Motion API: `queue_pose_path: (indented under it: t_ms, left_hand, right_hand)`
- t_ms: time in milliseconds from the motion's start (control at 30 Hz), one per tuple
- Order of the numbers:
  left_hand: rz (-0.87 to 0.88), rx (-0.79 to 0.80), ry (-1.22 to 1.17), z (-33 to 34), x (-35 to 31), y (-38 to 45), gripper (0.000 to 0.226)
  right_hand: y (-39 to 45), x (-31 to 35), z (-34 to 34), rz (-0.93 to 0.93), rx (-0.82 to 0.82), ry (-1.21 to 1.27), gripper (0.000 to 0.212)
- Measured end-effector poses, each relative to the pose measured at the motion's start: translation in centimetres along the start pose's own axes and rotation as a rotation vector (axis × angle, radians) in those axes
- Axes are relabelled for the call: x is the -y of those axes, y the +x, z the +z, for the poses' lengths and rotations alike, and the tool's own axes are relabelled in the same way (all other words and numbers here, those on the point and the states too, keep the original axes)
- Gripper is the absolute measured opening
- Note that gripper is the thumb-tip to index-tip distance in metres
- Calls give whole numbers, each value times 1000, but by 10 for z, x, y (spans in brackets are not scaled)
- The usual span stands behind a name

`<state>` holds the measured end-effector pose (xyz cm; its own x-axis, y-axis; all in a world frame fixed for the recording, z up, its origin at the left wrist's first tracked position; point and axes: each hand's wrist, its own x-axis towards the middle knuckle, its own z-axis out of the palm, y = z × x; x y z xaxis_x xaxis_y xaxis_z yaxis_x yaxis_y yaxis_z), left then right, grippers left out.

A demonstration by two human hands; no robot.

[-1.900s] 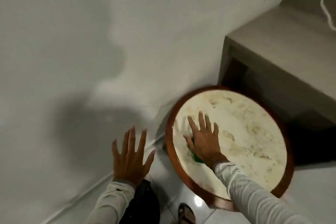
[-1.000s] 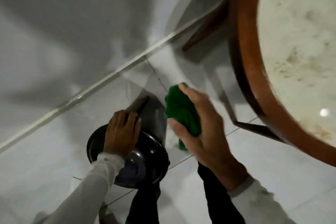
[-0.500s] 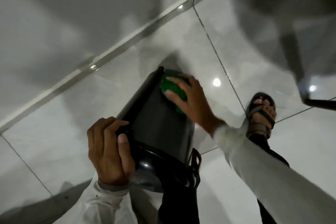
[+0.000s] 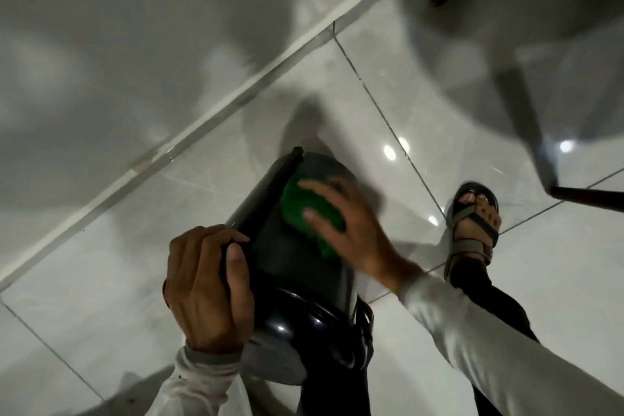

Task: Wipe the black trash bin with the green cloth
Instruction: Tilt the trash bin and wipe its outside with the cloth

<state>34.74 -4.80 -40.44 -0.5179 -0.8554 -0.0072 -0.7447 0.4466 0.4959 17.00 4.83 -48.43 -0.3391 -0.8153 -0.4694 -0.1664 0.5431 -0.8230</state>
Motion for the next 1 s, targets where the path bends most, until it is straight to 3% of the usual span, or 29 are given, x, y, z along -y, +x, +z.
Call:
queue_pose_path:
  t_ms: [100,167,367,467,567,667,733,867,933,1000]
  left_hand:
    - [-6,26,-2,9,-9,15,43]
    - [2,50,-6,11,-12,24,44]
    - [-75,-41,-18,0,-5,21,38]
    - [-128,-81,-23,-1,-1,9,38]
    - [-141,-103,-31,-3,4,-1,39]
    - [-186,-132,-42,-2,8,2,39]
    - [-232,-129,-35,-3,13,9,37]
    - [-239,-103,22,-9,26,5,38]
    - [-203,-73,36,-13,26,-8,36]
    - [-182,-51,48,-14,24,-25,35]
  right_hand:
    - [53,-26,-9,285,-94,-4,45]
    - [62,-25,-12,310,-81,40,44]
    - [-14,38,-14,-213,85,85,42]
    - [-16,31,-6,-298,105,-8,43]
    - [42,-5,-7,-19,-102,-111,41]
    - [94,-24,-9,329,-135,71,46]
    - [86,-7,3,205,-63,32,46]
    - [-5,44,22,-292,70,139,34]
    - [-21,31,20,-336,139,142,34]
    - [-7,1,17,-209,80,42,35]
